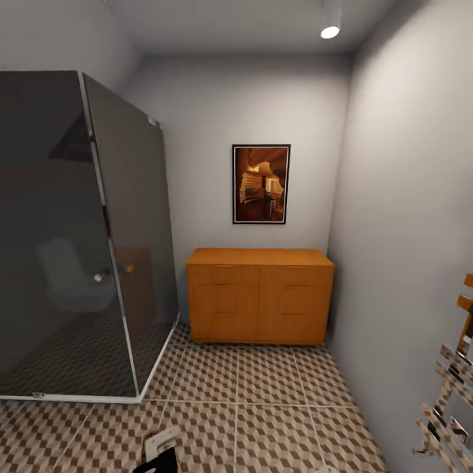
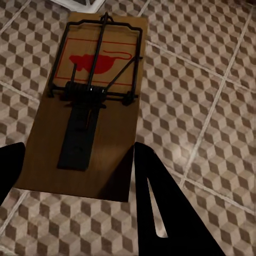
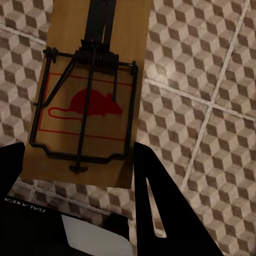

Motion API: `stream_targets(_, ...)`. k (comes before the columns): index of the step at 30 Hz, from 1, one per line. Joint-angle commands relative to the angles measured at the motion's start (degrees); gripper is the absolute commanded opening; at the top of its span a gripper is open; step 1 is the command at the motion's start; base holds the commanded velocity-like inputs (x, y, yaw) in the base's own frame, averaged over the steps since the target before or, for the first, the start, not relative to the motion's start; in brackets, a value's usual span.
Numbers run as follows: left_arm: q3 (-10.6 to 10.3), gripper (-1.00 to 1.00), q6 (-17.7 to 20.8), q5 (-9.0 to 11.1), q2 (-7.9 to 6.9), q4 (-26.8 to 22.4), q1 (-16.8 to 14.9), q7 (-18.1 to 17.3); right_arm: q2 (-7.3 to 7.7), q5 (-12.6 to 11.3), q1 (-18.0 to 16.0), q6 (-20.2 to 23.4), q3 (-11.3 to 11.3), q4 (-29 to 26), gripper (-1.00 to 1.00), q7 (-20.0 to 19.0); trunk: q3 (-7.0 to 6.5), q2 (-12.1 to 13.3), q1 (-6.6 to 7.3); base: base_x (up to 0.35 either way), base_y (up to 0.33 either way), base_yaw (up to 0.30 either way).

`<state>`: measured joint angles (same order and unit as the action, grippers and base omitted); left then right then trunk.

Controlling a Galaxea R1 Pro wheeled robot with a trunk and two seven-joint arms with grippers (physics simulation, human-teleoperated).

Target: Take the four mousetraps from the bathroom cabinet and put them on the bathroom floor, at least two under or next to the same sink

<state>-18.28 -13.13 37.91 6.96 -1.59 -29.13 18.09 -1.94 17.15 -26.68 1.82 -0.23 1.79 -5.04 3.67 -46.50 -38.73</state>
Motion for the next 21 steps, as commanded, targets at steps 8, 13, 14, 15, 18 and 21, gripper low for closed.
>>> stream_targets(8, -0.45, -1.0, -1.46, 0.31, -0.09, 0.16, -0.05, -0.13, 0.01, 0.17, -0.09, -0.09, -0.04, 0.06, -1.0, 0.15, 0.1, -0.08, -0.02, 0.0, 0.0, 0.298)
stream_targets(13, -0.45, -1.0, -2.22, 0.24, -0.17, 0.41, -0.05, -0.41, 0.01, 0.19, -0.11, -0.17, -0.04, 0.06, -1.0, 0.17, 0.12, -0.08, -0.02, 0.0, 0.0, 0.178)
stream_targets(14, -0.45, -1.0, -2.24, 0.24, -0.18, 0.42, -0.05, -0.43, -0.01, 0.18, -0.11, -0.15, -0.04, 0.06, -1.0, 0.18, 0.12, -0.08, -0.02, 0.0, 0.0, 0.06)
stream_targets(15, -0.45, -1.0, -2.28, 0.24, -0.18, 0.43, -0.05, -0.46, -0.03, 0.18, -0.12, -0.15, -0.04, 0.06, -1.0, 0.17, 0.12, -0.08, -0.02, 0.0, 0.0, 0.038)
stream_targets(18, -0.45, -1.0, -2.33, 0.2, -0.15, 0.44, -0.05, -0.49, -0.06, 0.17, -0.1, -0.28, -0.04, 0.06, -1.0, 0.1, 0.12, -0.08, -0.02, 0.0, 0.0, 0.049)
stream_targets(21, -0.5, -1.0, -3.36, 0.16, -0.1, 0.46, -0.05, -0.46, 0.03, 0.18, -0.08, -0.42, -0.04, 0.06, -1.0, -0.08, 0.12, -0.08, -0.02, 0.0, 0.0, 0.194)
